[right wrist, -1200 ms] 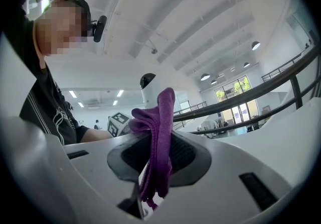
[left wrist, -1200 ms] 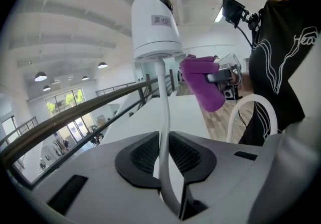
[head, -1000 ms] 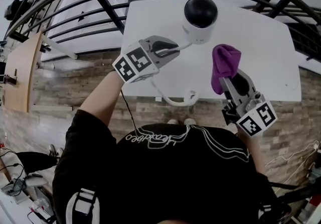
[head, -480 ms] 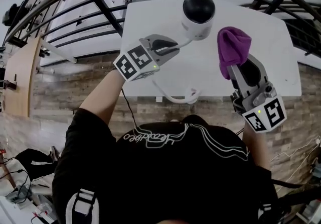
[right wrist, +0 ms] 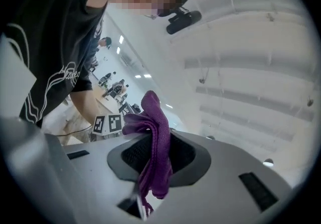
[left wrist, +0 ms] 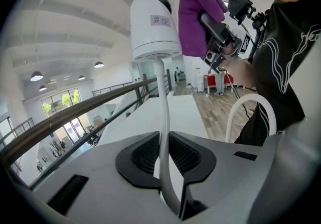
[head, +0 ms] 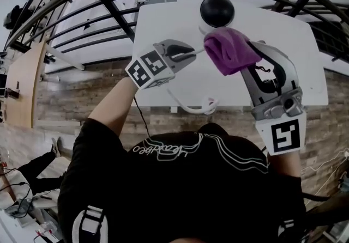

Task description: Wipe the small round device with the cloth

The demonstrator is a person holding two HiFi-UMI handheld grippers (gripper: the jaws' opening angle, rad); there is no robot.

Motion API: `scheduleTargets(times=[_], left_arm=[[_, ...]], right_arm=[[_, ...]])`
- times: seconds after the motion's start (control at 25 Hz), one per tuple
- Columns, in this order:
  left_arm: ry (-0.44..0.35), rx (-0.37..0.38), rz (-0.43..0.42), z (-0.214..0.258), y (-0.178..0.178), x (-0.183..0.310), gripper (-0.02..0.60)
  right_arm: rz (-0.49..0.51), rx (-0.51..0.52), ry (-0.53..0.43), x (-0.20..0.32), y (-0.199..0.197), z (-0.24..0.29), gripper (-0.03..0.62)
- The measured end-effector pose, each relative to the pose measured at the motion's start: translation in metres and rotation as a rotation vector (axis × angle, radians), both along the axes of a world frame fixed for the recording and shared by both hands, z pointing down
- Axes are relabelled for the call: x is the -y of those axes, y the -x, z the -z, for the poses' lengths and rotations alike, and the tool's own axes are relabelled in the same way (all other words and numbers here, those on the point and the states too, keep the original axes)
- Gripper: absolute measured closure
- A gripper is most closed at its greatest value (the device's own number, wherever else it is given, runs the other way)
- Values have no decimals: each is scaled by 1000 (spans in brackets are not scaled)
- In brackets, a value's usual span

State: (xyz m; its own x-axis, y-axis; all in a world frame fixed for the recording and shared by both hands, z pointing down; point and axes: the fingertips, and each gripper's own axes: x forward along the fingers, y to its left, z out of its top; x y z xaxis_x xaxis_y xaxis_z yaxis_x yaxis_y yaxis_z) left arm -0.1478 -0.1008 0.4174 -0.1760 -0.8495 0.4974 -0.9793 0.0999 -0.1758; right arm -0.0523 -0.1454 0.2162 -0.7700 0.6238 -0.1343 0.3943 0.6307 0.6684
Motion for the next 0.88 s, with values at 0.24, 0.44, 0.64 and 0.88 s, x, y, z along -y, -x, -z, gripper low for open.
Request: scheduleTargets(times=[0.24,0.44,0.64,0.88], left_arm=[[-12,-5,3,0,0,1,522],[-21,-8,3,0,1,-1,522],[-31,-11,2,1,3,-2,522],[-32,-10,-1,0,3,-1,522]], right_arm=[[0,87,-163,-25,1,-4,522],[-46,153,-285,-34,9,-7,522],[-58,140,-331,-41,21,-17,522],[-64,114,-349,-42,27,-32,522]])
